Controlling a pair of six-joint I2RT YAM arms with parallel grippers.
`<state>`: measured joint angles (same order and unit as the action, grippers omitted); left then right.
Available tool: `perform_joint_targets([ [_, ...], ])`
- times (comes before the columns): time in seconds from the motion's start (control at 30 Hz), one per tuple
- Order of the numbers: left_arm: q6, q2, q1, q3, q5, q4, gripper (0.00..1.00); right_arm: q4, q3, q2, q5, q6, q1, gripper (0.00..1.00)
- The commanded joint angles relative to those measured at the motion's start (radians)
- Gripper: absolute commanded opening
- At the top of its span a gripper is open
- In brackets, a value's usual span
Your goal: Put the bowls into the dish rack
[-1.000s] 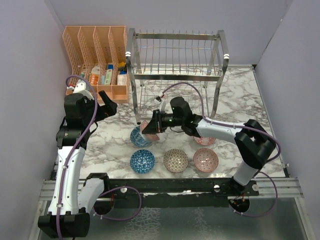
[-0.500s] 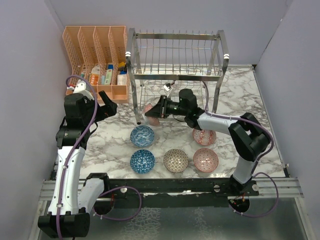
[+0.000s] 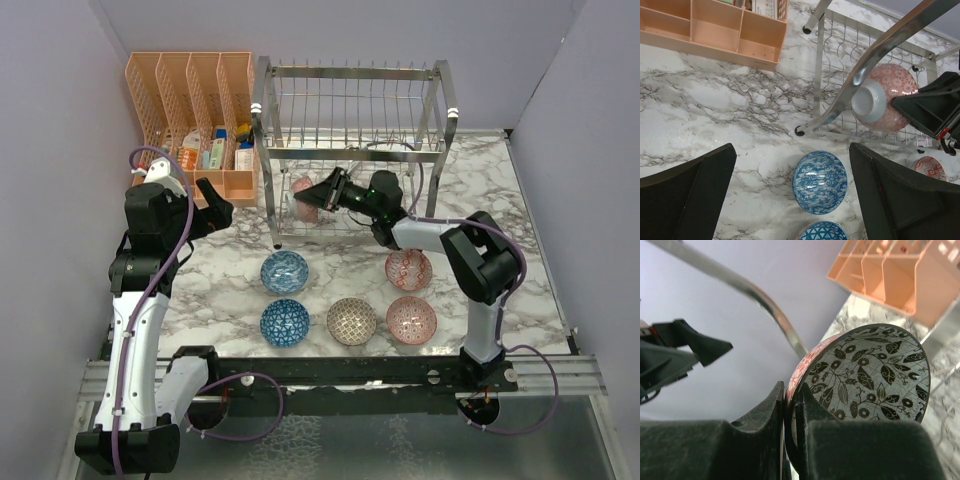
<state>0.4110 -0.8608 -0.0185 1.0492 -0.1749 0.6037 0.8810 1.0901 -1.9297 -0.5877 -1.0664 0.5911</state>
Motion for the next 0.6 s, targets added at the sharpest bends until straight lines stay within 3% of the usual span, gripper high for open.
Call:
perform_joint_targets([
  [0.0, -0.012, -0.001, -0.006, 0.003, -0.010, -0.019, 0.99, 0.171, 0.122, -0.082, 0.080, -0.072, -0.014, 0.01],
  [0.57, -0.023, 0.009, -0.006, -0.024, -0.027, -0.034, 0.99, 0.127, 0.452, -0.378, 0.252, -0.112, -0.052, 0.01],
])
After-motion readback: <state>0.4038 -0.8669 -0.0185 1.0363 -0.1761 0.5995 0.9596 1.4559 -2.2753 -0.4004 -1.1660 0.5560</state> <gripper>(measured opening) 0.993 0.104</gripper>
